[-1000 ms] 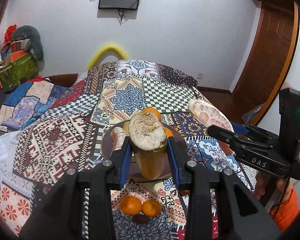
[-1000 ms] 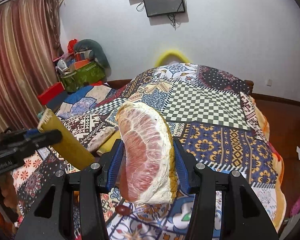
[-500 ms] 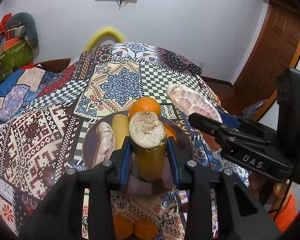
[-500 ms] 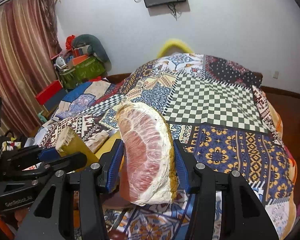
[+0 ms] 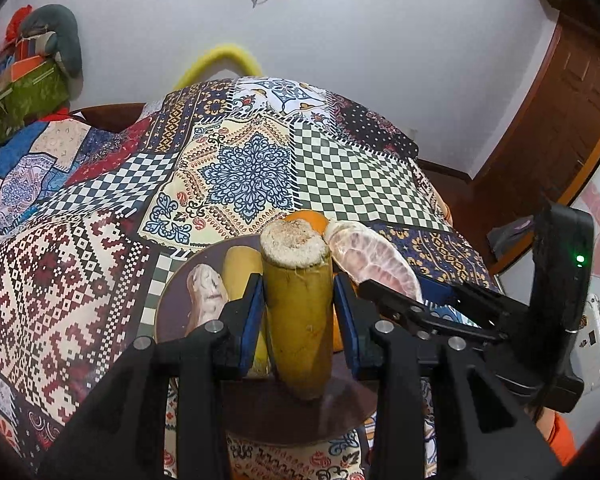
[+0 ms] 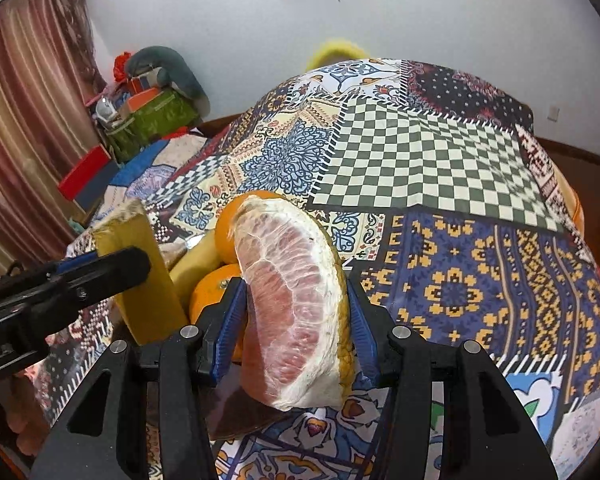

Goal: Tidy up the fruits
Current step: 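Lift and carry the yellow cylinder and pomelo half onto the dark plate with both tools, then open both tools and withdraw from the plate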

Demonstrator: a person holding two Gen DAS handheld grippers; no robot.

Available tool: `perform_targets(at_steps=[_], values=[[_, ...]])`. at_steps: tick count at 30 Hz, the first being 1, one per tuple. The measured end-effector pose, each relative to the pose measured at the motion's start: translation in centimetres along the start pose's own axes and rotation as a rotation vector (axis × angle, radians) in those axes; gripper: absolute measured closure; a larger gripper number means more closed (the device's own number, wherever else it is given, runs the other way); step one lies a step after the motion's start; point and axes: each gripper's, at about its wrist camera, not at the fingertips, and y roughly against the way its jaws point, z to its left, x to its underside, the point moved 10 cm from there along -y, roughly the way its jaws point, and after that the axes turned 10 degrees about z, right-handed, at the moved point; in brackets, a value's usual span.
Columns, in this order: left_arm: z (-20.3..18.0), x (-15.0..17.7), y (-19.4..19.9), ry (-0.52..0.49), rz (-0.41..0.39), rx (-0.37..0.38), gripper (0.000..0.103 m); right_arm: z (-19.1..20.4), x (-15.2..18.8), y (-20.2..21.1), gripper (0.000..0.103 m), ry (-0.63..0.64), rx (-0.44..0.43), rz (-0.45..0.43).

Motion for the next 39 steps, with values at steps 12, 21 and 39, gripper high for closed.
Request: perform_targets(at_steps=[12, 21, 39], values=[[1.5, 0.8, -1.9, 0.034, 0.063, -0.024, 0.068, -0.3, 0.5, 0.2, 0.051, 0.005, 0.020, 0.018], [0.5, 0.9, 0.1, 0.005, 0.051, -0.028, 0.068, 0.1, 1.0, 1.5, 0.051, 0.033, 0.030, 0.022], [0.1, 2.8, 10.7, -0.049, -0.088, -0.067, 0.066, 4.7, 1.8, 10.9, 0.050, 0.111, 0.080, -0.144]])
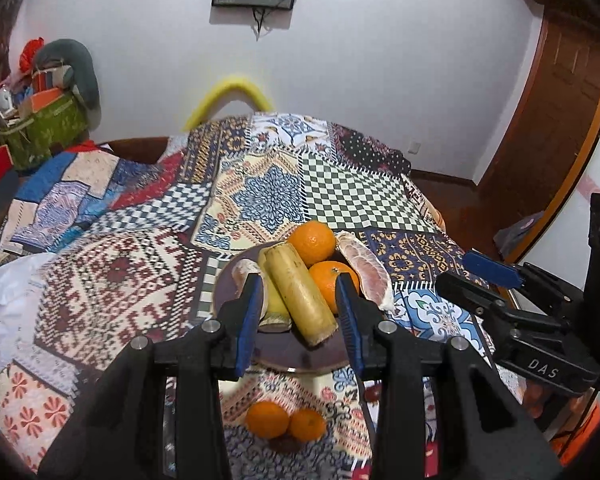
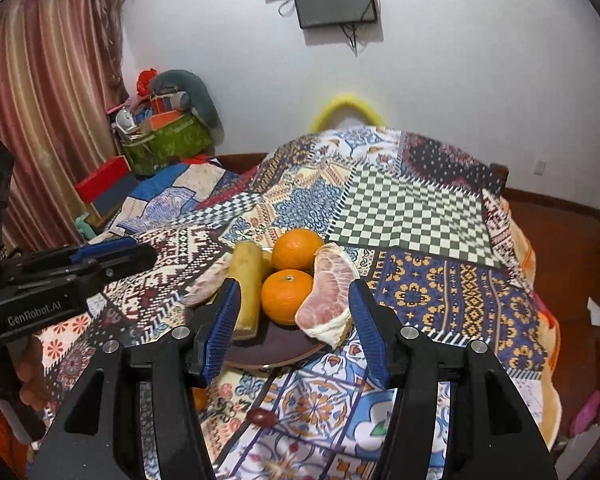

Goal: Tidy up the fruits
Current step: 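Open both tools and withdraw from the plate, then grasp an orange with the right tool while the left tool grasps another orange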

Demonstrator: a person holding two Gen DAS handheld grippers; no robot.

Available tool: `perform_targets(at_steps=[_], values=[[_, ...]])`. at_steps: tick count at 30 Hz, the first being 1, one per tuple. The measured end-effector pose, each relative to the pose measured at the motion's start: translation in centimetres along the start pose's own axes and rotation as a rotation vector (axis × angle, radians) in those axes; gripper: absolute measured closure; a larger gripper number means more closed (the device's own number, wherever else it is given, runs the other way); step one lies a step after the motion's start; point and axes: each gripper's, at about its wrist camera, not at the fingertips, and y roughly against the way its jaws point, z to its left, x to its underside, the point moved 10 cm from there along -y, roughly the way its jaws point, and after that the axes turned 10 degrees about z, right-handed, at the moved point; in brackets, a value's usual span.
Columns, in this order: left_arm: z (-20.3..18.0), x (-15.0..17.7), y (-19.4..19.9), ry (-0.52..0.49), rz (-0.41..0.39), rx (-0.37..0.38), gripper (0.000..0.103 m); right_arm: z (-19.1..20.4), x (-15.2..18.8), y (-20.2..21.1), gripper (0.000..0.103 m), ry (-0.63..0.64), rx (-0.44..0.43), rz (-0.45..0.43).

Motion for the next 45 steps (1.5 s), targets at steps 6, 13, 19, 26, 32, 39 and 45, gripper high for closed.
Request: perform_targets(at_steps=[6, 13, 19, 26, 32, 39, 45], values=[[1.1, 2.0, 3.0, -0.012, -0.025, -0.027, 0.059, 1.6, 1.4, 1.8, 0.048, 0.015, -0.007, -0.011], [2.7, 5.3, 3.8, -0.012, 0.001, -0.049, 0.058, 3.5, 4.0, 1.3, 0.048, 0.035, -0.022, 0.031], [3.8, 8.5, 3.2, -0.042, 0.048, -0.071, 0.057, 5.5, 6.3, -0.4, 0.048, 0.059, -0.037, 0.089], [5.5, 11.6, 2.0, -0.033, 0.098, -0.074, 0.052, 7.3, 8.9, -3.5, 0.048, 0.083, -0.051, 0.173], [6.8, 13.7, -0.1, 0.002, 0.152, -0.056, 0.052, 8.3, 10.1, -6.2, 0.048, 0.086, -0.060, 0.229], [7.6, 14.4, -1.7, 0.022, 0.168, -0.066, 0.052, 8.9, 10.3, -8.3, 0.048, 0.078, -0.090, 0.271], [7.4, 13.9, -1.7, 0.021, 0.158, -0.053, 0.052, 9.8, 10.7, -9.1, 0.069, 0.091, -0.149, 0.308]])
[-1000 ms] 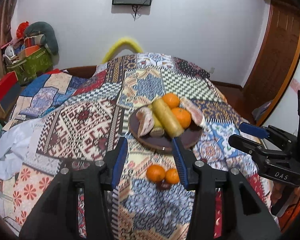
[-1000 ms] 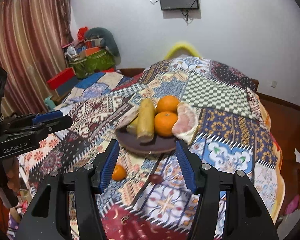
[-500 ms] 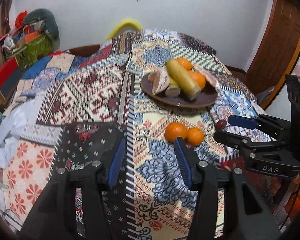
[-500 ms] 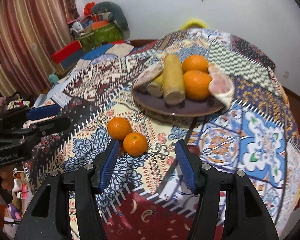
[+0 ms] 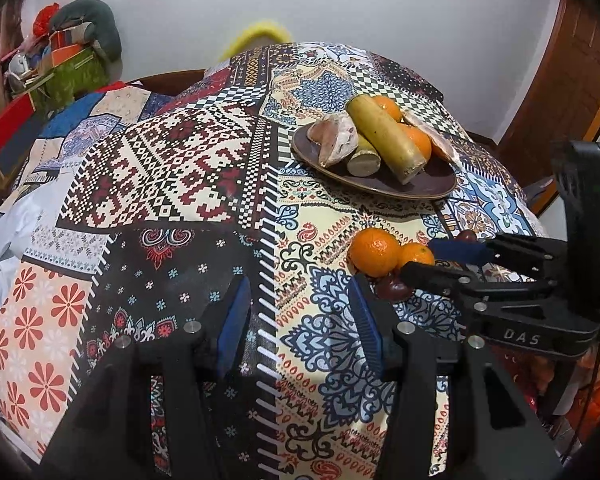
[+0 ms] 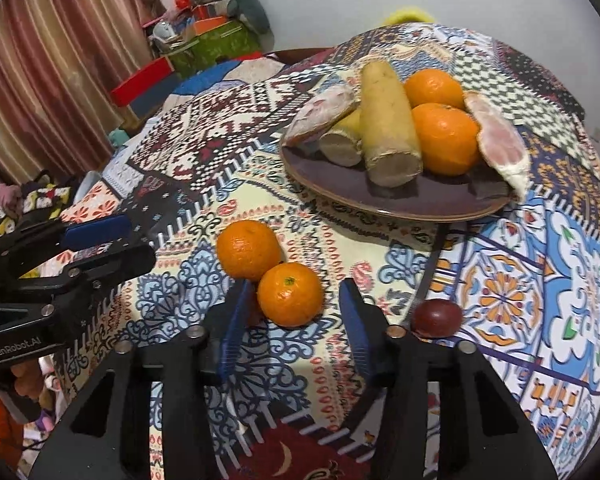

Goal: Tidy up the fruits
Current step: 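Grasp an orange with the right tool while the left tool grasps another orange, then carry both oranges onto the dark plate and open both tools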

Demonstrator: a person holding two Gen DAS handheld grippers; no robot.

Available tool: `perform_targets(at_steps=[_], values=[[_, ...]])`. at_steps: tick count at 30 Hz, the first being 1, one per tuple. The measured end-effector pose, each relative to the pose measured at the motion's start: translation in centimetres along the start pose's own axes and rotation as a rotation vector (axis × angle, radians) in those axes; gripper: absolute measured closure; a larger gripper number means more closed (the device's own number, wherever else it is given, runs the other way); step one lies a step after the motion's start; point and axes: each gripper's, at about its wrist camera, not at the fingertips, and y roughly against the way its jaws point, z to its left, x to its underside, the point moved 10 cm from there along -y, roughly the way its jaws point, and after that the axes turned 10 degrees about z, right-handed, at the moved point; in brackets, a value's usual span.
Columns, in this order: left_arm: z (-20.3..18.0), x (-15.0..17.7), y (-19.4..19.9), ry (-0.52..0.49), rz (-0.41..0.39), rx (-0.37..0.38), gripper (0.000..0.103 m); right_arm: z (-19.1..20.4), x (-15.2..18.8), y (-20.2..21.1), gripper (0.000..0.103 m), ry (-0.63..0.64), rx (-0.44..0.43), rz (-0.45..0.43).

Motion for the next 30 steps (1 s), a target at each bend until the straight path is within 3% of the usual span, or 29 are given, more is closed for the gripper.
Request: perform_targets(at_steps=[7, 20, 26, 30], values=[[-1.9, -0.8, 0.0, -0.025, -0.001, 0.039, 0.052, -0.5, 0.1, 0.9, 0.072, -0.011, -0.016, -0.018], [-5.6, -1.7, -3.0, -0.048, 0.045, 0.084, 0.053, -4.3, -0.1, 5.7, 0.072, -0.085, 0.032, -0.134], [-5.5, -2.4, -4.0, -0.040, 0.052, 0.069, 0.070, -5.9, -0.3, 6.1, 0.072, -0.118, 0.050, -0.148], [-5.7, -2.6, -3.7, -0.046, 0.039, 0.099, 0.071, -6.6, -0.4, 6.0, 0.072, -0.137, 0.049, -0.153]])
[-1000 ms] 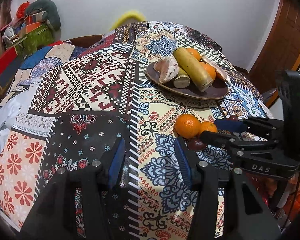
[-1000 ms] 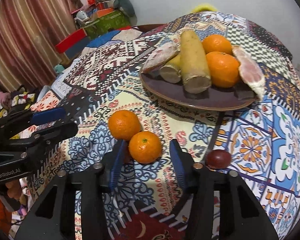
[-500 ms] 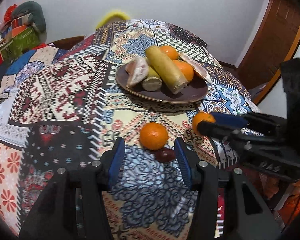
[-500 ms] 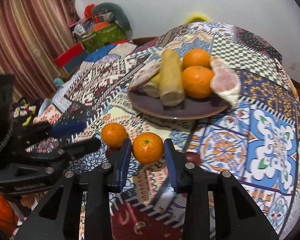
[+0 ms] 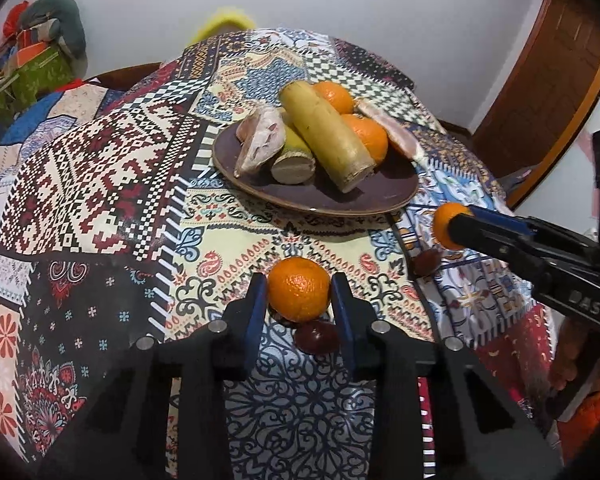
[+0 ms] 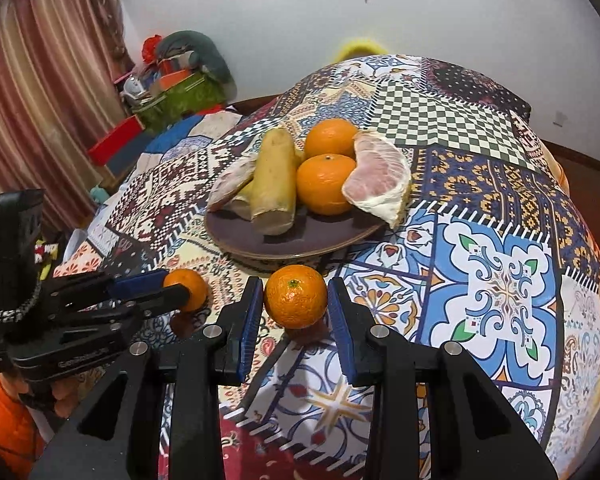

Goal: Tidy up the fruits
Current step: 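Carry both oranges onto the dark plate and open both tools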

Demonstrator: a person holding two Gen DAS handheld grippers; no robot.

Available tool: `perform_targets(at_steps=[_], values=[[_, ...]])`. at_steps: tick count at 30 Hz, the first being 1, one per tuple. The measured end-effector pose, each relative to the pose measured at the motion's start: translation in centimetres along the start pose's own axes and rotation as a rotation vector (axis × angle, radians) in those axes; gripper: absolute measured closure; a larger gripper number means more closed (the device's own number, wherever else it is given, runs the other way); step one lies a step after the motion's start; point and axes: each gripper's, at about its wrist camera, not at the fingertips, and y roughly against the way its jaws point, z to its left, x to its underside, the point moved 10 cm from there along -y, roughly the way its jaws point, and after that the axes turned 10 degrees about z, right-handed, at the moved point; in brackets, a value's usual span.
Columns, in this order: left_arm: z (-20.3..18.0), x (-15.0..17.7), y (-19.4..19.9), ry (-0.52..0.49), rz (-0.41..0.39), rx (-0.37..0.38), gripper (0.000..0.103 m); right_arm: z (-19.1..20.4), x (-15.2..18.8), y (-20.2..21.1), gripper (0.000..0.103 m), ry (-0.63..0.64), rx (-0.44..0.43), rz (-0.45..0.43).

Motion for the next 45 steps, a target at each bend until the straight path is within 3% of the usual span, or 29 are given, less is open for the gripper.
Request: perform_targets(at_steps=[19, 36, 45], values=[[-1.8, -7.1, 4.2, -0.018, -0.178, 0.027, 0.071, -1.2, -4.7, 0.8, 0.072, 0.017, 0.029, -0.084], [-1.4, -6.9, -0.6, -0.012, -0.090, 0.024, 0.071, -1.0, -4.3, -2.8, 0.072, 0.047, 0.032, -0.013], [-1.7, -7.2, 0.1, -0.030, -0.116, 0.013, 0.071, -1.5, -4.4, -2.7, 0.072, 0.027, 0.036, -0.005]])
